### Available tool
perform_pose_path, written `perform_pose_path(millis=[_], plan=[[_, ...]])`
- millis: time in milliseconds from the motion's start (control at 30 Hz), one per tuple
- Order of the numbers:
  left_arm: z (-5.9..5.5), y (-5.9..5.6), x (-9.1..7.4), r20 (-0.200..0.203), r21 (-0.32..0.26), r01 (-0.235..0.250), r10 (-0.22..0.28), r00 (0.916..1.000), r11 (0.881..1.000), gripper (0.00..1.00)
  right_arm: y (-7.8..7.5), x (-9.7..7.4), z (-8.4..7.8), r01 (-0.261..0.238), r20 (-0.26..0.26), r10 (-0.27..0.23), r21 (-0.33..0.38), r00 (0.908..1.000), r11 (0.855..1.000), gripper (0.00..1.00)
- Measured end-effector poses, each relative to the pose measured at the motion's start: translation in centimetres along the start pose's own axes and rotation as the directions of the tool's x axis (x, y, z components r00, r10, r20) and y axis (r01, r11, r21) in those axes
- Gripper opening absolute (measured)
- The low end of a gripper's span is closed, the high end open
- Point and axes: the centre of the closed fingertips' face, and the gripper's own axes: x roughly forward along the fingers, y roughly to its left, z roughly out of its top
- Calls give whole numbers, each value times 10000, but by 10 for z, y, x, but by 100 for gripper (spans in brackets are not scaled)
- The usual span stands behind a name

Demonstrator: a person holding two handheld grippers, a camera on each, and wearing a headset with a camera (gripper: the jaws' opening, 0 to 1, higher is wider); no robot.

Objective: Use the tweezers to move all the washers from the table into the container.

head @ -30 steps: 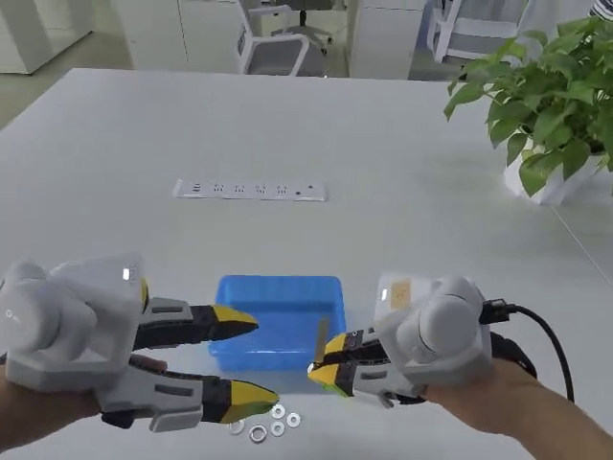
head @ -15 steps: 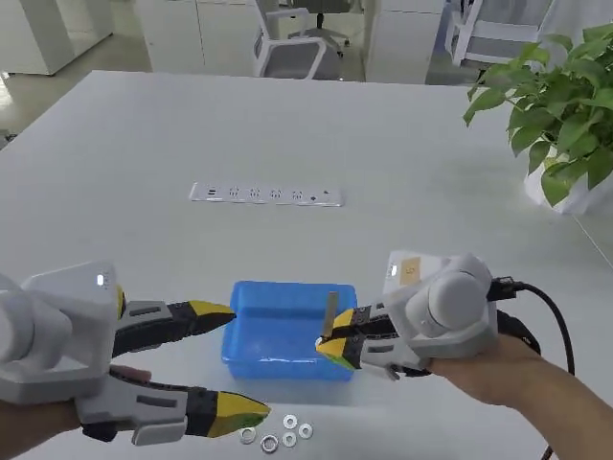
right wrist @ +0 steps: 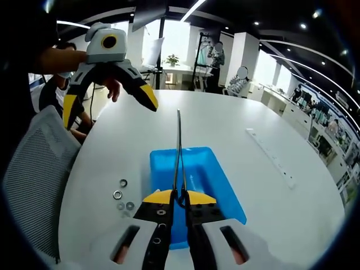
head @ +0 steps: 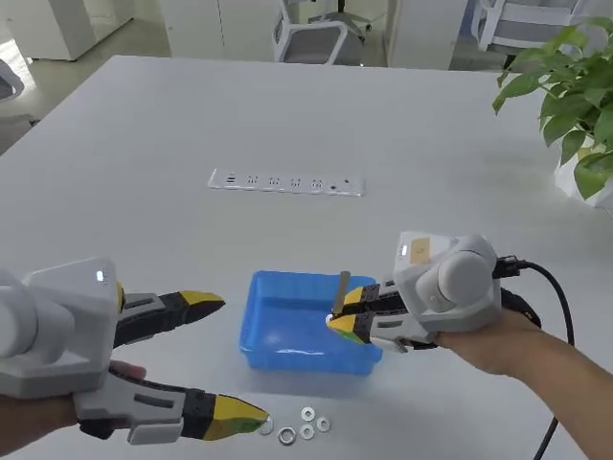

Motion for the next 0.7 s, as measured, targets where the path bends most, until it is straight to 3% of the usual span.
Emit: perform_pose_path(millis=[700], plan=[[-5, 20, 2, -249, -253, -332, 326, 9992, 9991, 99, -13, 33, -24, -557, -211, 558, 46, 9982, 9984, 8]])
